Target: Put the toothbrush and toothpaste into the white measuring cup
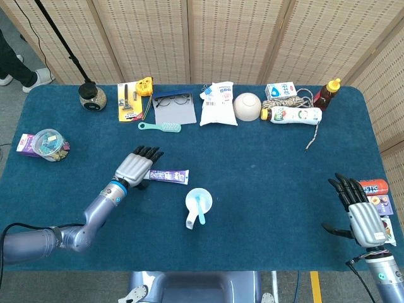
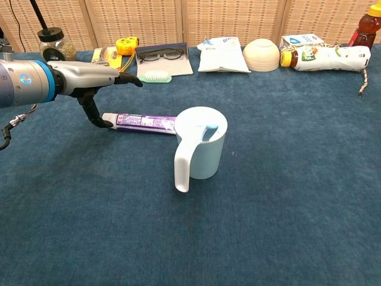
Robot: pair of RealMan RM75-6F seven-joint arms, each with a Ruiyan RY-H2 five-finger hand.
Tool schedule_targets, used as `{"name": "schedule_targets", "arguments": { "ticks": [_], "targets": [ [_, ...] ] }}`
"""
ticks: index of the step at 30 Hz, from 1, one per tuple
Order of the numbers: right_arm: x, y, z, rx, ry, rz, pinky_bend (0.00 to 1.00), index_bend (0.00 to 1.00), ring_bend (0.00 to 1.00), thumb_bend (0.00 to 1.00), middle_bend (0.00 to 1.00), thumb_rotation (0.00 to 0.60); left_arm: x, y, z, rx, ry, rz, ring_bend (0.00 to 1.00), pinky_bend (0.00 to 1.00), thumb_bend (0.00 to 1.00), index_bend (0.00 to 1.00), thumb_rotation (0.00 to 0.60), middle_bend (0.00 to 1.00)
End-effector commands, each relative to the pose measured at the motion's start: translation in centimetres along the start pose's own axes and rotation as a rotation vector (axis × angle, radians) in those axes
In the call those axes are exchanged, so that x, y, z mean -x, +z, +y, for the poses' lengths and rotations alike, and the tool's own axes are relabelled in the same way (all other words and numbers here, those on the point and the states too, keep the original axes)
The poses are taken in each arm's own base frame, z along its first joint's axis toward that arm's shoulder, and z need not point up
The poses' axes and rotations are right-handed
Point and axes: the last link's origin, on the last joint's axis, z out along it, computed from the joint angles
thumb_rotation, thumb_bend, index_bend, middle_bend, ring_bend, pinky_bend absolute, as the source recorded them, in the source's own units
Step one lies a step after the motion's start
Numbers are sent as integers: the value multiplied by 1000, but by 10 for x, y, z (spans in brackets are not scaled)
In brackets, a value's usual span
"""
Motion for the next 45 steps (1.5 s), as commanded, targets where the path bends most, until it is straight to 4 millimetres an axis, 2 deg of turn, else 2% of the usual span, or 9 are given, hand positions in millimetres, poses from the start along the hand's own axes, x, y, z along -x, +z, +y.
{"name": "schedule_targets", "arguments": {
  "ticks": [1,6,17,22,25,28,31,35,45],
  "targets": [
    [1,0,0,-1,2,-4,0,0,0,0,0,600,1,4,4,-1,5,4,0,0,267,0,600,0],
    [0,0,0,-4,3,-1,0,0,0,0,0,600,12,22,19,-9,2,-3,0,0,266,0,600,0],
    [2,1,2,4,30,-20,0,0,0,0,0,600,22,33,42,25,12,-18,0,0,289,0,600,0],
    [1,1,2,3,42,-26,0,0,0,0,0,600,24,37,45,8,28,-33,0,98,344,10,600,0],
    [2,2,2,2,41,-27,0,0,0,0,0,600,25,39,48,1,31,-40,21,173,373,99,600,39],
    [2,2,2,1,40,-27,0,0,0,0,0,600,26,41,50,-1,38,-33,116,262,424,240,600,153],
    [2,2,2,0,39,-27,0,0,0,0,0,600,25,43,53,-11,32,7,254,364,541,405,600,298],
    [2,1,2,-2,39,-28,0,0,0,0,0,600,26,41,53,-5,38,19,341,413,586,522,600,399],
    [3,1,0,-8,37,-29,0,0,0,0,0,600,16,33,46,-18,34,73,376,428,588,568,600,445]
  ]
}}
